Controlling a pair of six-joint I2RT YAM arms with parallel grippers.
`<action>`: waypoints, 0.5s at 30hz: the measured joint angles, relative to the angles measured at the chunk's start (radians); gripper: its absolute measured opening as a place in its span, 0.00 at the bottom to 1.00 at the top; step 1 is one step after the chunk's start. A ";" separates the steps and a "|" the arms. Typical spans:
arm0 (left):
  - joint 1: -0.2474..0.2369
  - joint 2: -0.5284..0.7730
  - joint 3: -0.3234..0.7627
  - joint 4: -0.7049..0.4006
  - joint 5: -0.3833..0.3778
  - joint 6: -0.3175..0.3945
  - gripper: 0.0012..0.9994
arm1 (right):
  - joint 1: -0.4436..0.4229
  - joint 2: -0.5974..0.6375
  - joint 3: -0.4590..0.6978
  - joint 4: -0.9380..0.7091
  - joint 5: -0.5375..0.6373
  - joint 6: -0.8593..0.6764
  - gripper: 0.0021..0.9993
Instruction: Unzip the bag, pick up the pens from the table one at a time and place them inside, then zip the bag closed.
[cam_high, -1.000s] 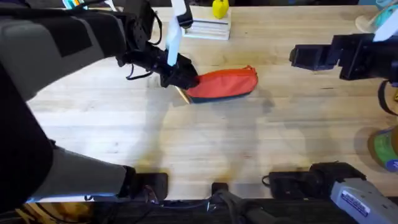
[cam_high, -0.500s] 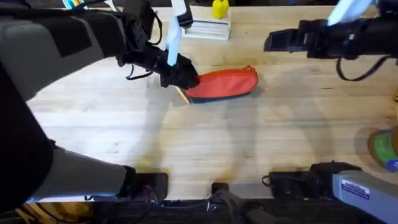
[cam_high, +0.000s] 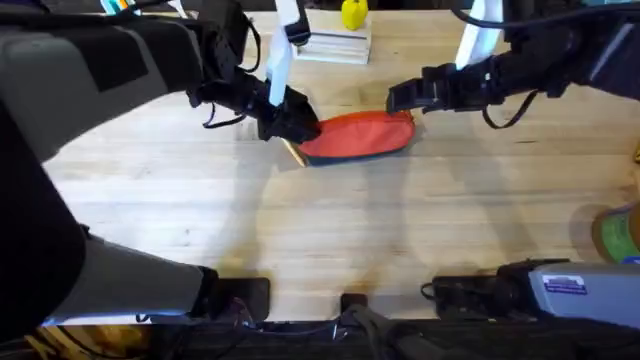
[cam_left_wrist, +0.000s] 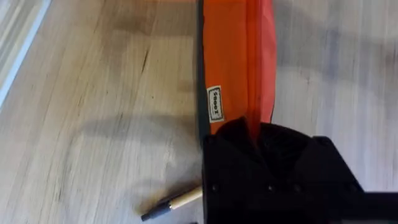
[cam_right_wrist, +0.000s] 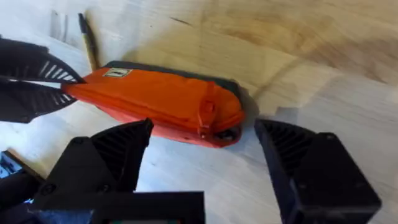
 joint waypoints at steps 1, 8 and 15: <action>0.000 0.000 0.000 0.000 0.000 0.000 0.04 | 0.000 0.014 0.000 0.004 0.000 0.000 1.00; 0.000 0.000 0.000 0.000 0.000 0.000 0.04 | 0.000 0.041 0.000 0.049 -0.012 0.000 0.98; 0.000 0.000 0.000 0.000 0.000 0.000 0.04 | 0.002 0.061 0.000 0.057 -0.028 0.000 0.72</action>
